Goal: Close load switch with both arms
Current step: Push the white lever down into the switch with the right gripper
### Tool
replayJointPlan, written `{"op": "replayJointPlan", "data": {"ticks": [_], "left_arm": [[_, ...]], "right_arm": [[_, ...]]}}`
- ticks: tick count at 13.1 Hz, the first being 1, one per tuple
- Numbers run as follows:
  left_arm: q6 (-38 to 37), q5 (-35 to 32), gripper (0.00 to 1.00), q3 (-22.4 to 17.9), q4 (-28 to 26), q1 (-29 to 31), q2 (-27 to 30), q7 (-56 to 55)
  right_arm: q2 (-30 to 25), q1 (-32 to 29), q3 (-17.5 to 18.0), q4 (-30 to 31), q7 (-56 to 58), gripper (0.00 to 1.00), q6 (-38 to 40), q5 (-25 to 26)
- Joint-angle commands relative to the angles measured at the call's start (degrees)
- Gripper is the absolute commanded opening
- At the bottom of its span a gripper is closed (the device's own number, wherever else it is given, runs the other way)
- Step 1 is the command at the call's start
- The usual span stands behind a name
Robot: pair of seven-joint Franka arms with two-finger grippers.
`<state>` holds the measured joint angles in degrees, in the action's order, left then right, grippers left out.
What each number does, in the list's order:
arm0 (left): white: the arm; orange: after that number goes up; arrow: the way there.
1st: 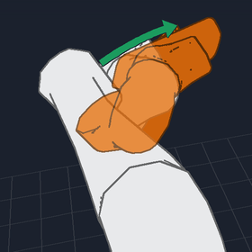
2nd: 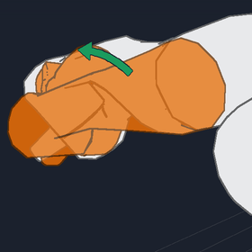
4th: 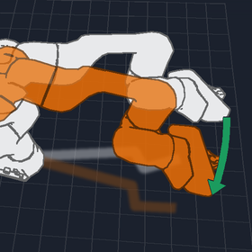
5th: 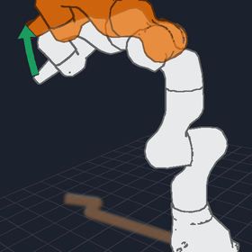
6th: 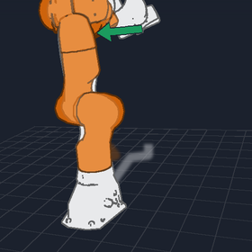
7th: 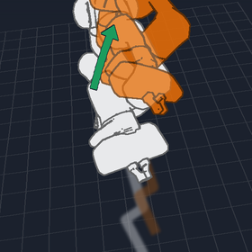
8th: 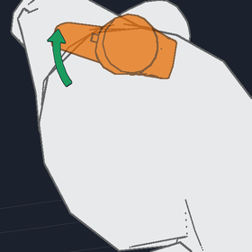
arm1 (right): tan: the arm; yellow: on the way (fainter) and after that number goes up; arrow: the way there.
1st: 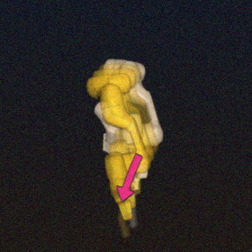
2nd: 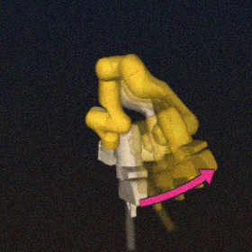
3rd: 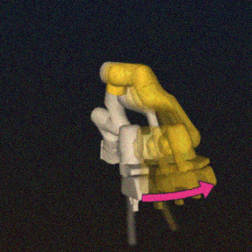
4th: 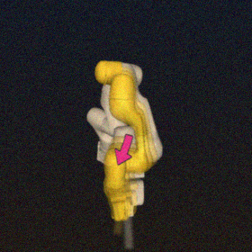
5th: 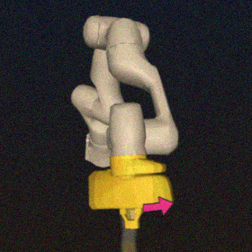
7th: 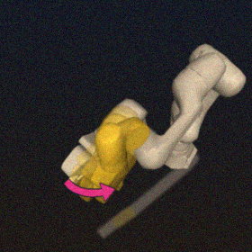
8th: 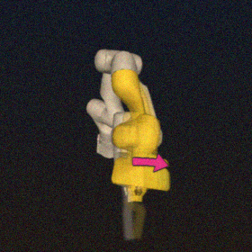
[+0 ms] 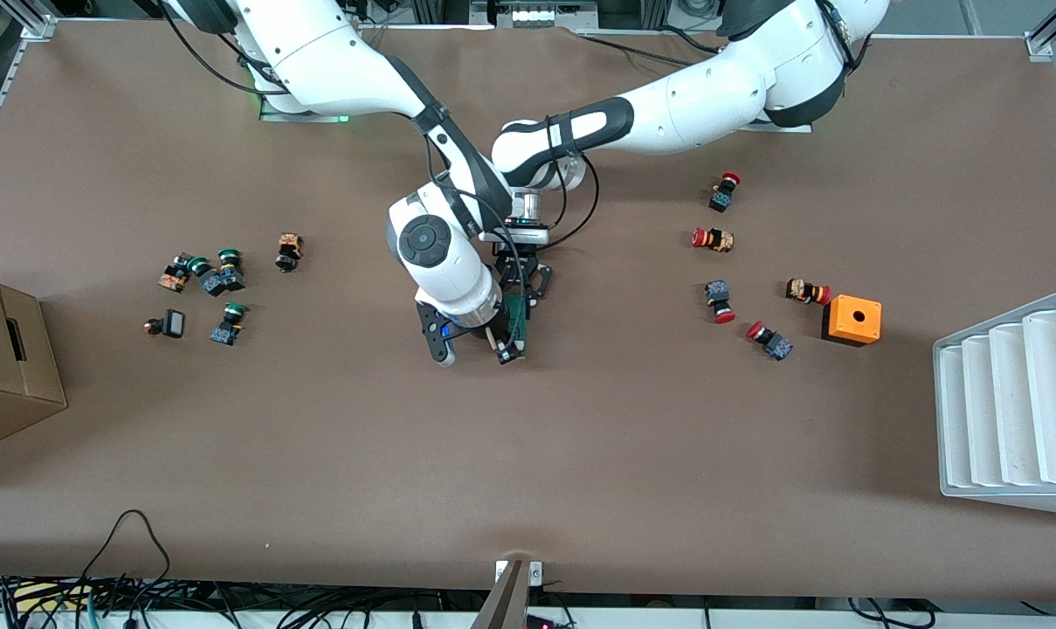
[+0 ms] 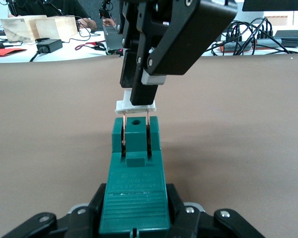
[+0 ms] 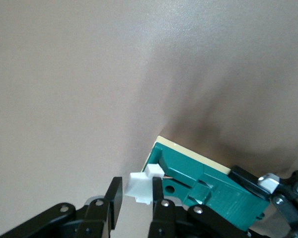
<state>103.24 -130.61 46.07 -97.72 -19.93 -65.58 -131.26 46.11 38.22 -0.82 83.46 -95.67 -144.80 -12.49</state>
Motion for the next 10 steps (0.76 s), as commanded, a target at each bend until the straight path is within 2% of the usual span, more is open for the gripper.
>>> {"op": "replayJointPlan", "data": {"ticks": [1, 10], "left_arm": [[0.91, -1.14, 0.04, -0.55, 1.57, 0.06, -2.89, -0.57], [0.91, -2.02, 0.04, -0.63, 1.66, 0.06, -3.59, -0.57]], "right_arm": [[1.53, -0.43, 0.38, -2.07, 0.83, 0.31, -0.31, 0.1], [3.02, -1.13, 0.38, -2.07, 1.54, 0.31, -0.4, 0.28]]}}
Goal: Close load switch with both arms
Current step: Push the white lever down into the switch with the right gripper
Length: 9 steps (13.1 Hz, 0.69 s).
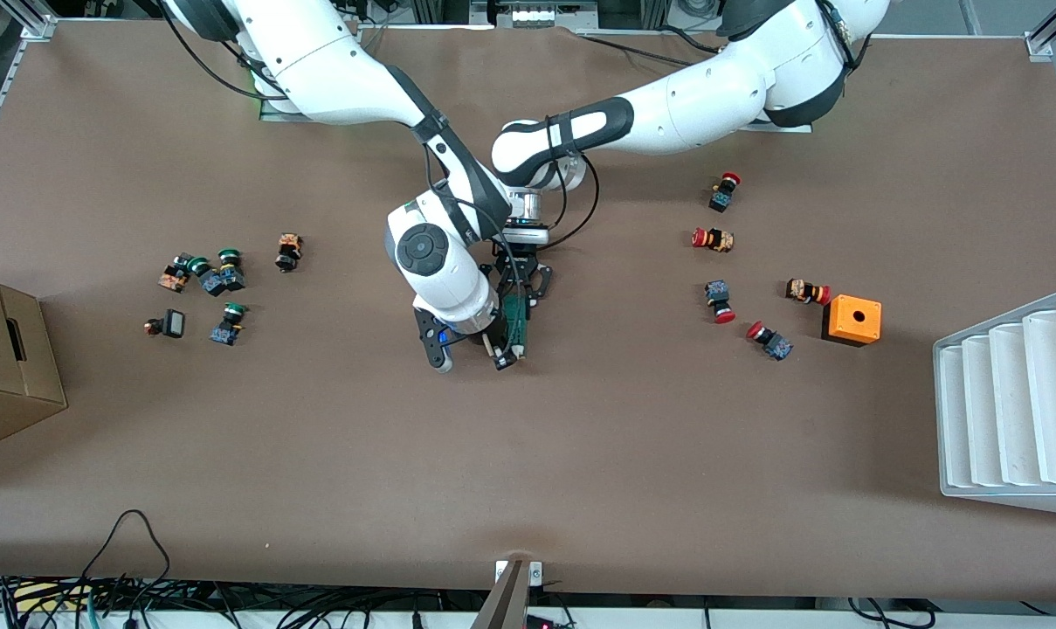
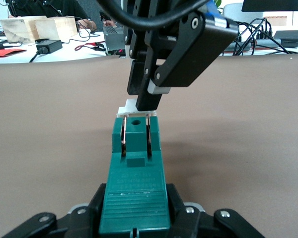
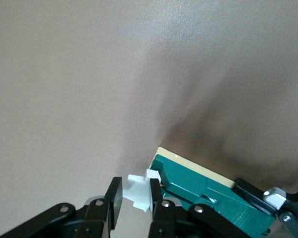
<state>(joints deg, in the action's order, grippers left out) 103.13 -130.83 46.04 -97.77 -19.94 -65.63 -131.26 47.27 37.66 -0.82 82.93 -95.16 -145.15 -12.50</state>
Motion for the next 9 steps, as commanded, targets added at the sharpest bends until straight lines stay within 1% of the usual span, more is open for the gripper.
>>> {"op": "replayJointPlan", "data": {"ticks": [1, 6, 9], "left_arm": [[1.02, -1.79, 0.04, -0.6, 1.7, 0.08, -3.54, -0.57], [1.02, -1.88, 0.04, -1.21, 1.7, 0.08, -3.63, -0.57], [1.02, -2.76, 0.04, -1.3, 1.7, 0.08, -3.8, -0.57]], "right_arm": [[1.86, -0.48, 0.38, -1.55, 1.03, 0.31, -0.13, 0.28], [2.65, -0.48, 0.38, -1.55, 1.38, 0.31, -0.13, 0.28], [2.22, -0.57, 0.29, -1.72, 1.12, 0.31, -0.13, 0.28]]}}
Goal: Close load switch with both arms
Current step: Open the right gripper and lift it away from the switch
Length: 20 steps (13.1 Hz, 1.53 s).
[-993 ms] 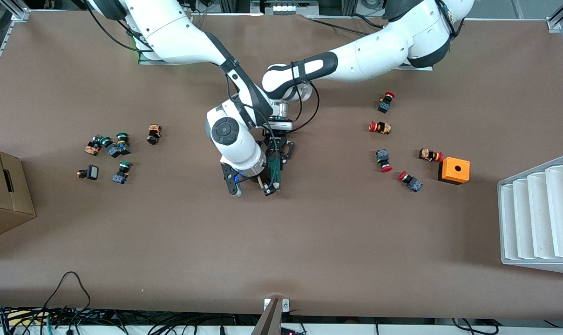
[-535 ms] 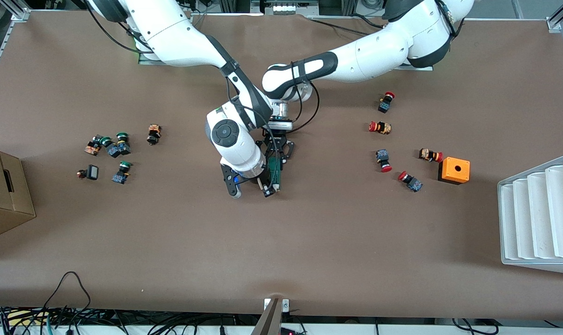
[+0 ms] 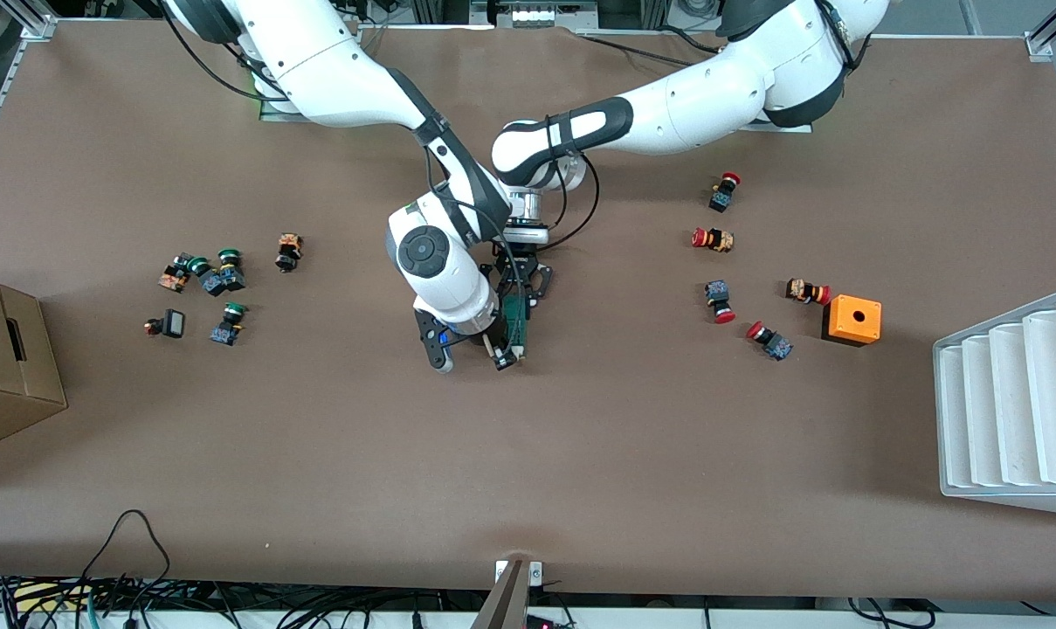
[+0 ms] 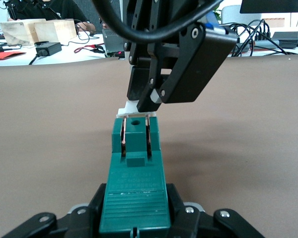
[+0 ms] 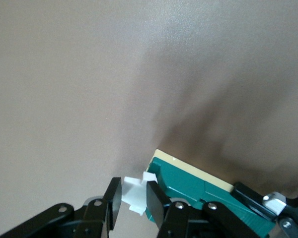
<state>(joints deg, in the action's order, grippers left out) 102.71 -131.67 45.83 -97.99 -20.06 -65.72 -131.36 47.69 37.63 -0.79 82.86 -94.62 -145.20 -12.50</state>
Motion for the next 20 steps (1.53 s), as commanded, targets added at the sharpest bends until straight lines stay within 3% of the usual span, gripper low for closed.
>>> {"op": "replayJointPlan", "data": {"ticks": [1, 9, 11, 12, 14, 16, 17, 18, 19, 20], "left_arm": [[1.44, -2.01, 0.04, -1.1, 1.93, 0.2, -3.8, -0.48], [1.44, -2.01, 0.04, -1.1, 1.93, 0.2, -3.8, -0.48], [1.44, -2.01, 0.04, -1.1, 1.93, 0.29, -3.8, -0.48], [1.44, -2.01, 0.04, -1.1, 1.93, 0.29, -3.8, -0.48], [1.44, -2.01, 0.04, -1.1, 1.93, 0.29, -3.8, -0.48], [1.44, -2.01, 0.05, -1.1, 1.93, 0.29, -3.71, -0.3], [1.44, -1.92, 0.12, -1.1, 1.93, 0.37, -3.54, -0.13], [1.44, -1.84, 0.79, -0.84, 1.84, 0.72, -3.1, 0.22], [1.53, -1.84, 1.0, -0.75, 1.32, 1.07, -2.31, 0.49], [1.53, -1.31, 1.0, -0.4, 0.97, 1.34, -1.61, 0.66]], "right_arm": [[1.62, -0.63, 0.26, -1.82, 0.58, 0.31, 0.18, 0.19], [0.57, -1.15, 0.26, -2.35, 0.84, 0.29, 0.88, -0.07], [-2.32, -2.73, 0.35, -2.17, 1.02, 0.53, 3.25, -0.25], [-3.91, -3.96, 0.35, -2.17, 2.06, 0.72, 5.17, -0.34], [-7.24, -6.07, 0.35, -1.82, 8.28, 0.93, 10.7, -0.6], [-10.32, -8.62, 0.35, -1.3, 16.35, 0.99, 15.62, -0.69], [-12.34, -9.76, 0.35, 0.01, 20.75, 0.99, 16.61, -0.78], [-14.62, -11.51, 0.44, 2.11, 25.23, 0.99, 16.79, -0.86], [-16.82, -13.01, 0.44, 4.05, 29.8, 0.99, 17.23, -1.82], [-18.67, -14.33, 0.44, 4.94, 34.46, 0.99, 19.76, -2.09]]}}
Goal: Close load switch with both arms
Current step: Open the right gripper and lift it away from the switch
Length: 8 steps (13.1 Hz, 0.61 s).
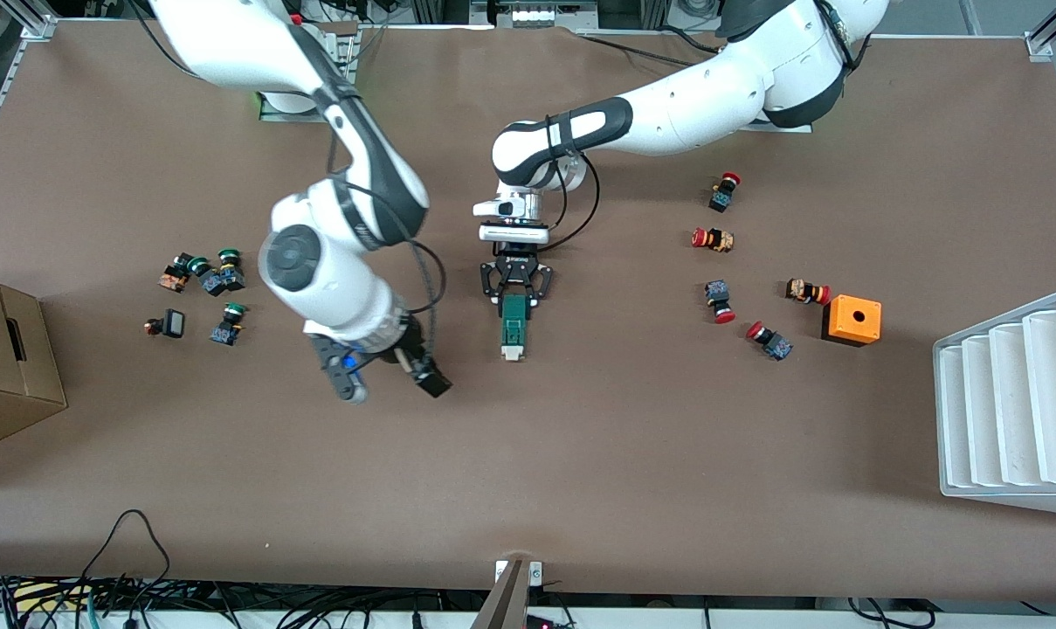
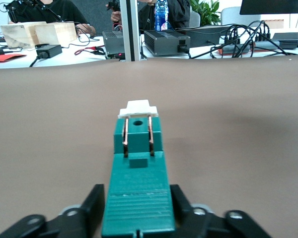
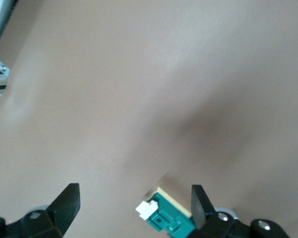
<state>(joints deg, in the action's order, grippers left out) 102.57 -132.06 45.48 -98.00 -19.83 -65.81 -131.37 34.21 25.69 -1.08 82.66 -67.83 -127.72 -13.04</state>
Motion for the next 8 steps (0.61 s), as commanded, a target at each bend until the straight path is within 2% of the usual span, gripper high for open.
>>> {"op": "replayJointPlan", "data": {"ticks": [1, 3, 6, 8], "left_arm": [[1.75, -0.66, 1.0, 0.14, 0.36, 1.72, -0.73, 1.81], [1.75, 1.26, 1.0, 2.23, -2.53, 3.91, 1.55, 3.92], [1.75, 10.38, 1.0, 5.4, -4.83, 4.8, 6.73, 6.82], [1.75, 14.27, 1.0, 8.21, -4.83, 4.98, 8.15, 7.09]], "right_arm": [[-6.6, -3.7, 0.73, 5.23, 11.63, 0.99, 6.13, -1.55], [-9.68, -6.86, 0.73, 5.93, 19.98, 0.99, 11.77, -1.55], [-15.03, -12.3, 0.55, 8.99, 35.26, 0.99, 19.5, -0.85], [-18.99, -16.09, 0.55, 12.25, 43.98, 0.99, 21.54, -0.76]]}}
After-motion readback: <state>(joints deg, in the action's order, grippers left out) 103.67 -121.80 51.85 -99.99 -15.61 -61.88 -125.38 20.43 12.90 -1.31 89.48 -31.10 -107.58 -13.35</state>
